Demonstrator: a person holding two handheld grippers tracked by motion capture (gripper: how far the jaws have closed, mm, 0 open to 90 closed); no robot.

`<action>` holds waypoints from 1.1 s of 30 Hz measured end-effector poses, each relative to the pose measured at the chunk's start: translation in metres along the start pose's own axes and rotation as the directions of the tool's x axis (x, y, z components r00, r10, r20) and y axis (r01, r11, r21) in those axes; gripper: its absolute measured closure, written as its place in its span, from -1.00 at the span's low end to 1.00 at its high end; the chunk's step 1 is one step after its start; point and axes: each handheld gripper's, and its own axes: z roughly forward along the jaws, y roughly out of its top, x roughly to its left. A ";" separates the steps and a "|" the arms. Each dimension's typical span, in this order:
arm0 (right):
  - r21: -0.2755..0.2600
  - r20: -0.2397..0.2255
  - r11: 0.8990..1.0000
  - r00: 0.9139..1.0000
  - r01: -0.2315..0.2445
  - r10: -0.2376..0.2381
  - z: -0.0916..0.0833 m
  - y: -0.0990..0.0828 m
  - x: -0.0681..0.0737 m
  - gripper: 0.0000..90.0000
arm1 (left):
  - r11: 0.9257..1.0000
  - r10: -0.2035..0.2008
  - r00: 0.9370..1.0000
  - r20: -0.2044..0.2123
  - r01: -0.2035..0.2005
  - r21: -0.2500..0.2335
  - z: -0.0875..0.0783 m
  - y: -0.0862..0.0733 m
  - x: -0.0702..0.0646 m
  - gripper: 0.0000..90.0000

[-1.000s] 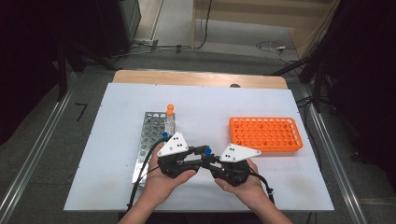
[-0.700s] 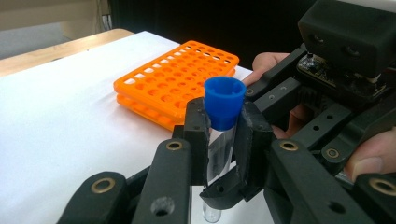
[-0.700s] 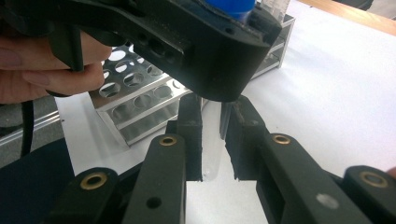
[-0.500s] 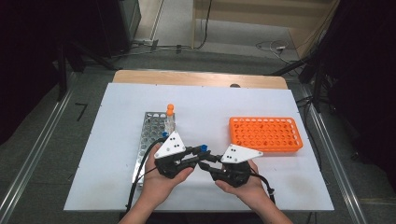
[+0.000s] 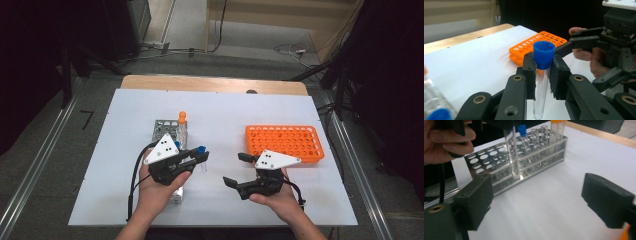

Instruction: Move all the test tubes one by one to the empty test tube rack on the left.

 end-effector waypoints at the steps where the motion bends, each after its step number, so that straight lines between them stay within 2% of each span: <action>1: -0.004 0.001 1.000 1.000 -0.007 0.007 -0.003 -0.001 -0.004 -0.86 | 1.000 -0.003 1.000 -0.006 0.003 -0.004 -0.001 0.000 0.002 0.72; 4: -0.013 0.013 1.000 1.000 -0.028 0.028 -0.010 -0.004 -0.013 -0.94 | 1.000 -0.017 1.000 -0.026 0.017 -0.021 -0.007 0.001 0.010 0.72; 8: -0.016 0.042 0.998 0.998 -0.053 0.053 -0.021 -0.010 -0.028 -0.96 | 0.999 -0.018 0.998 -0.053 0.016 -0.037 -0.014 0.001 0.019 0.71; 13: -0.013 0.081 0.998 0.994 -0.066 0.067 -0.036 -0.018 -0.038 -1.00 | 0.998 -0.033 0.996 -0.082 0.028 -0.055 -0.023 0.002 0.030 0.72; 19: -0.031 0.129 0.995 0.987 -0.097 0.100 -0.056 -0.028 -0.053 -1.00 | 0.997 -0.050 0.992 -0.120 0.042 -0.072 -0.034 -0.001 0.039 0.71; 22: -0.035 0.142 0.994 0.984 -0.100 0.104 -0.064 -0.034 -0.059 -0.99 | 0.996 -0.056 0.991 -0.125 0.046 -0.079 -0.037 -0.003 0.042 0.72; 25: -0.038 0.179 0.994 0.978 -0.104 0.109 -0.070 -0.040 -0.062 -0.97 | 0.997 -0.048 0.990 -0.133 0.040 -0.068 -0.038 -0.005 0.044 0.72; 29: -0.049 0.209 0.992 0.970 -0.113 0.120 -0.076 -0.047 -0.068 -0.96 | 0.997 -0.054 0.989 -0.137 0.046 -0.060 -0.036 -0.009 0.045 0.72; 33: -0.059 0.233 0.991 0.963 -0.123 0.133 -0.080 -0.050 -0.074 -0.95 | 0.998 -0.040 0.987 -0.153 0.033 -0.048 -0.034 -0.013 0.043 0.71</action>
